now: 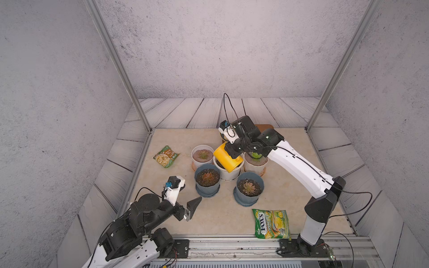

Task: Water the succulent around the soil edge
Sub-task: Water the soil of the potted plant with water.

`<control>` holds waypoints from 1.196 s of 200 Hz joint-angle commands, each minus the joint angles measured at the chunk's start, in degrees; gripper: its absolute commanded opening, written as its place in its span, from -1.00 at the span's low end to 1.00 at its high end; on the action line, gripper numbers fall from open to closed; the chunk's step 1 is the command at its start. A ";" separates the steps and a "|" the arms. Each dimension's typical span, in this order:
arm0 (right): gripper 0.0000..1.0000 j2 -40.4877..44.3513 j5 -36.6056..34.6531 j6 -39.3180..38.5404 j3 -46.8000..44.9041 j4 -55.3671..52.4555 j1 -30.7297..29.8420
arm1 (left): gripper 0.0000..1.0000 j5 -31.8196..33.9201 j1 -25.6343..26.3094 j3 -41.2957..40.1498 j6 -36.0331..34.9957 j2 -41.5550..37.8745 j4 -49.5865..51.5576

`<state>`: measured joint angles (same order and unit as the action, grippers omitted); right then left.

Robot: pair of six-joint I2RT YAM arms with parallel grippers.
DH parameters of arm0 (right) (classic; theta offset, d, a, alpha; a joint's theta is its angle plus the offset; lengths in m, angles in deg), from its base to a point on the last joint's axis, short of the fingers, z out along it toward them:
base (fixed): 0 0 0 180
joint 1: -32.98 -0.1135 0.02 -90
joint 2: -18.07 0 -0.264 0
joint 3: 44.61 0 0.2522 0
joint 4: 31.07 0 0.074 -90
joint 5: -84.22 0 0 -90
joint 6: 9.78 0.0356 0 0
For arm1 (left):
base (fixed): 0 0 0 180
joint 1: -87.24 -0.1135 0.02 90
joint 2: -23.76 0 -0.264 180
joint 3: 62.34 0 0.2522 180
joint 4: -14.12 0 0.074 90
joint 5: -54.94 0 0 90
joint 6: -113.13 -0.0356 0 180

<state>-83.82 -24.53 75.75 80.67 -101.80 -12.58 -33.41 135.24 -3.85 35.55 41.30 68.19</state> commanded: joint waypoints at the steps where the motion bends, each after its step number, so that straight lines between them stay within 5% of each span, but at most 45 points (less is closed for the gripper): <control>1: -1.00 4.53 0.28 1.32 -0.67 -2.48 0.39 | 0.97 -0.52 -0.37 -0.35 -0.30 0.63 -0.02; 239: -1.00 10.97 22.80 7.02 -3.60 -2.61 -0.23 | 0.97 -0.77 -0.37 -0.43 -0.30 0.74 -0.06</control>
<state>-74.44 -5.20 81.57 76.65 -106.71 -12.58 -33.41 135.22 -3.85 35.55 42.50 68.41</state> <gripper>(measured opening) 0.195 0.984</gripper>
